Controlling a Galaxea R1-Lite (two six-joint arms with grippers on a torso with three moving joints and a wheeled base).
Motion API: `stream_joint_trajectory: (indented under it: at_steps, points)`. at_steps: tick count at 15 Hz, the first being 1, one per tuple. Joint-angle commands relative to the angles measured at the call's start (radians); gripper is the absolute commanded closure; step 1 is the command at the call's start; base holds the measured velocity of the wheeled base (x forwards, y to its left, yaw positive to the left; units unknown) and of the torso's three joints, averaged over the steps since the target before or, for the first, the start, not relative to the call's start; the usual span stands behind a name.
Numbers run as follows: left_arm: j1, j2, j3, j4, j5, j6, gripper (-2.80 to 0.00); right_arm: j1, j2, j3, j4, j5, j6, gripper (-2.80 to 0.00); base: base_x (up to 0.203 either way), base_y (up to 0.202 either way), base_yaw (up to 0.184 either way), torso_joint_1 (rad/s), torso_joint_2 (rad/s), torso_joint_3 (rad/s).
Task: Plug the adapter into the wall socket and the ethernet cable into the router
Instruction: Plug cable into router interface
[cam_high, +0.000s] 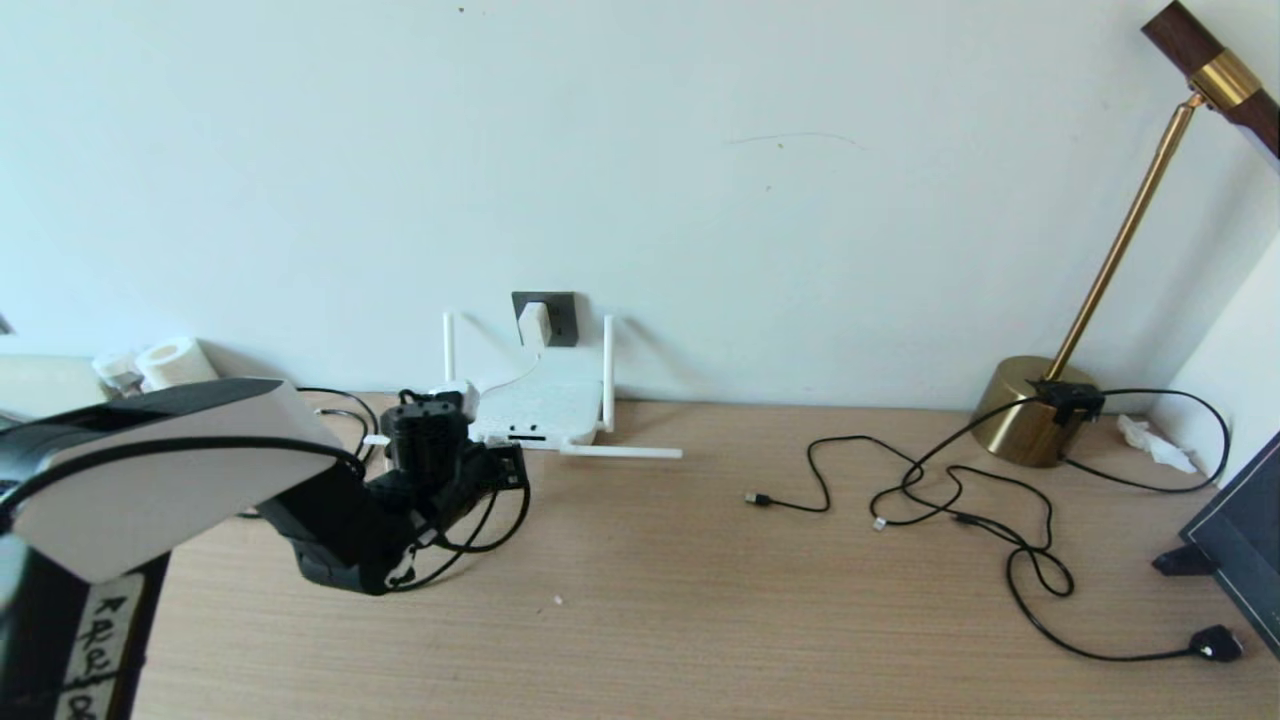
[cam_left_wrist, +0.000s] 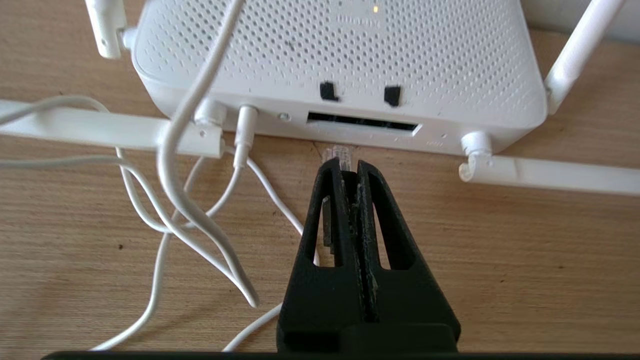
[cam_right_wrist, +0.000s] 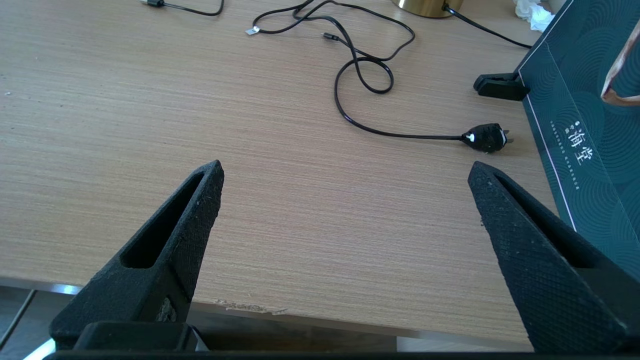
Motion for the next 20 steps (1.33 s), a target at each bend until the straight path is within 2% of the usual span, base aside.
stream_joint_trajectory:
  at_steps: [1, 5, 12, 20]
  points:
    - [-0.002, 0.010, -0.001, -0.004, 0.002, -0.022, 0.00, 0.000, 0.001, 0.000, 0.002, 0.000, -0.001, -2.80, 0.000, 0.000, 0.000, 0.000, 0.00, 0.000]
    - [-0.002, 0.012, -0.002, -0.004, 0.002, -0.032, 0.00, 0.000, 0.001, 0.000, 0.002, 0.000, -0.001, -2.80, 0.000, 0.000, 0.000, 0.000, 0.00, 0.000]
    - [0.005, 0.025, -0.055, 0.027, 0.004, -0.117, 0.00, 0.000, 0.001, 0.000, 0.002, 0.000, -0.001, -2.80, 0.000, 0.000, 0.000, 0.000, 0.00, 0.000]
    - [0.015, 0.041, -0.065, 0.026, 0.002, -0.119, 0.00, 0.000, 0.001, 0.000, 0.002, 0.000, -0.001, -2.80, 0.000, 0.000, 0.000, 0.000, 0.00, 0.000]
